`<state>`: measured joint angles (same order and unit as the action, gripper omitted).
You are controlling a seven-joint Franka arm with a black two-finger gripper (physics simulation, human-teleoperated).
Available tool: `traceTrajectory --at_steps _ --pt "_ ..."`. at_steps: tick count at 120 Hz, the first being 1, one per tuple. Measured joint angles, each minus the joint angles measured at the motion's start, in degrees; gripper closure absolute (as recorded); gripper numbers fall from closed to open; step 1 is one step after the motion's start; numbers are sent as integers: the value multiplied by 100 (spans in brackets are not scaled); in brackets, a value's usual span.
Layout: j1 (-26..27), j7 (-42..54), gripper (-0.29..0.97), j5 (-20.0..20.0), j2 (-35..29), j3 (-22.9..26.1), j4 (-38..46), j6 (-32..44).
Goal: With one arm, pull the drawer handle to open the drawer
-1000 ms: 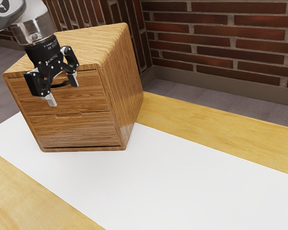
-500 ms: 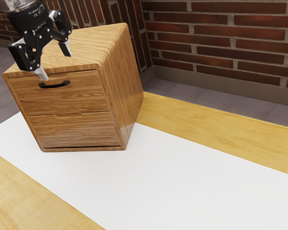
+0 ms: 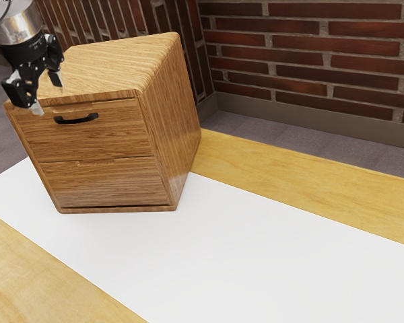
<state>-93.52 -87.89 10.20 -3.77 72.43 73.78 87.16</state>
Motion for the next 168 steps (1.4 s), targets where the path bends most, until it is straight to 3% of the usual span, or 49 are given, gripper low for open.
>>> traceTrajectory --at_steps 40,71,111,152,168 --pt "-106 -149 23 68 -11 -25 634 1132" --pt "-208 -263 28 -510 -48 -335 863 1793" --pt "-139 -355 32 -685 -125 -317 1039 2194" --pt "-97 -503 33 -716 -425 157 997 2231" --pt "-127 -563 33 -851 -620 -70 1211 2231"
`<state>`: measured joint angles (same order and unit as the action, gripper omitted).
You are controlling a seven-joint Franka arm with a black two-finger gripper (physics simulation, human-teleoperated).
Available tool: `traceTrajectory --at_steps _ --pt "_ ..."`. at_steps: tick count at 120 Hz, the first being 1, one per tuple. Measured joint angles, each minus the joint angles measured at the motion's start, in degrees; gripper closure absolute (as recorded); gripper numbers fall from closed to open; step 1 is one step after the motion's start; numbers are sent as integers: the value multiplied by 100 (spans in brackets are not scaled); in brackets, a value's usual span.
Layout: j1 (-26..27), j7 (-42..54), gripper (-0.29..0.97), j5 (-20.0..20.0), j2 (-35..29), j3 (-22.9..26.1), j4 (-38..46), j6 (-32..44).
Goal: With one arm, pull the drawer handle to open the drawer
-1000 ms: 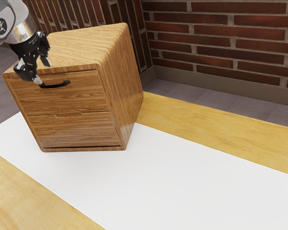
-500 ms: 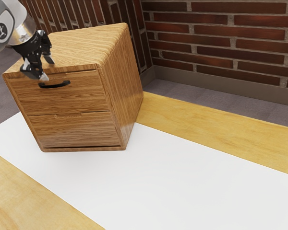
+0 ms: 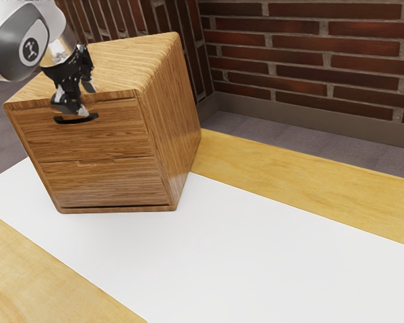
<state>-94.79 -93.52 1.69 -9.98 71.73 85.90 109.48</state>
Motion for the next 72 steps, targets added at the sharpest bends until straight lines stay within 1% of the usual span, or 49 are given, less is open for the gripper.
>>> traceTrajectory --at_steps 14,34,39,45,50,59,72 --pt "145 -35 33 -124 -81 -282 88 -1" --pt "335 -78 33 -193 -242 -475 80 -50" --pt "601 -88 33 -202 -311 -789 97 -73" --pt "1333 -98 33 -205 -361 -1505 154 -90" --pt "1714 -107 33 -205 -425 -1838 212 -100" --pt "2016 -122 33 -205 -474 -2074 329 -109" --pt "2091 -140 34 -209 -475 -2174 480 -83"
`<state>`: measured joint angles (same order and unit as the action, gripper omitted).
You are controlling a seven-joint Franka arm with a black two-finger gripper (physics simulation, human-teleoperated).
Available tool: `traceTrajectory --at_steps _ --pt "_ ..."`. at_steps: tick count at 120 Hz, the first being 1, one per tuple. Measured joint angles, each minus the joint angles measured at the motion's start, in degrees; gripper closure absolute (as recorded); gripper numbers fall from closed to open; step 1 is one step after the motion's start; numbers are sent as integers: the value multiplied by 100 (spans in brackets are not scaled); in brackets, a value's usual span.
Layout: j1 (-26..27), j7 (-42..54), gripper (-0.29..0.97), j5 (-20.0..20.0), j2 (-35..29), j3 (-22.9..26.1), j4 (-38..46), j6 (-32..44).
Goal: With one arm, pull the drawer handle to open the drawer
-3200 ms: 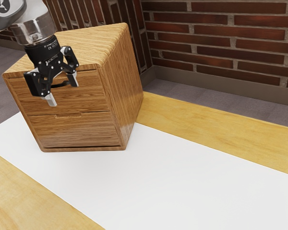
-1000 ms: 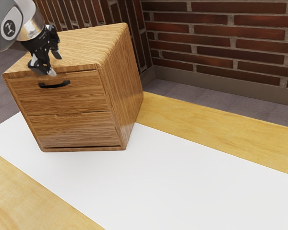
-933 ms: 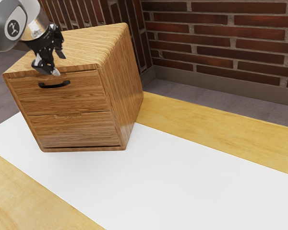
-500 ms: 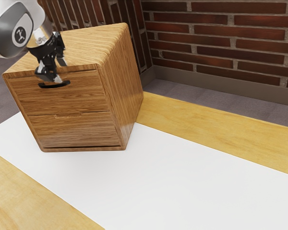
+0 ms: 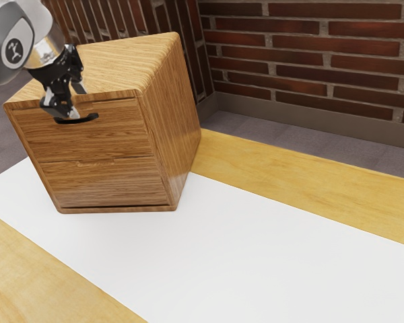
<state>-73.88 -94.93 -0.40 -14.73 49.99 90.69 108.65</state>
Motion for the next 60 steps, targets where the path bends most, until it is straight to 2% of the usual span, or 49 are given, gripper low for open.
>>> traceTrajectory --at_steps 24,60 --pt "-20 12 35 -184 -51 -313 350 223" --pt "-103 61 37 -305 -20 -362 623 445"
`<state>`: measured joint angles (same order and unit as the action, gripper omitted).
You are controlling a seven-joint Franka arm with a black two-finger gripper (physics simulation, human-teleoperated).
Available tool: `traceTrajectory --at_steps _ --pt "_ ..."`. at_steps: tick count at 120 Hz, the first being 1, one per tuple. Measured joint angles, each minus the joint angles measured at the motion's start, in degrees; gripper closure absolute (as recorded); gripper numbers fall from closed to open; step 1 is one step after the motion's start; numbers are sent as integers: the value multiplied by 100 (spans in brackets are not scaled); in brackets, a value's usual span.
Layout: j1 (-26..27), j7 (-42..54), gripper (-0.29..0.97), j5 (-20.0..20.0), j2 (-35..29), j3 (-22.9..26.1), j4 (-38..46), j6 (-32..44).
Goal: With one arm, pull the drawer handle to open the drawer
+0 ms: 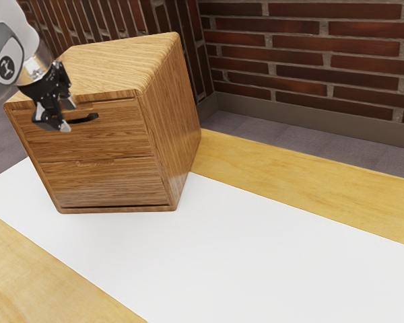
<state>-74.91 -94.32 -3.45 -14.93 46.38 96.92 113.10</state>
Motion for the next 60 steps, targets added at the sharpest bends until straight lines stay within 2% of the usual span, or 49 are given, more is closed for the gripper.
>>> traceTrajectory --at_steps 60 --pt "-93 126 41 -131 189 -4 129 240"
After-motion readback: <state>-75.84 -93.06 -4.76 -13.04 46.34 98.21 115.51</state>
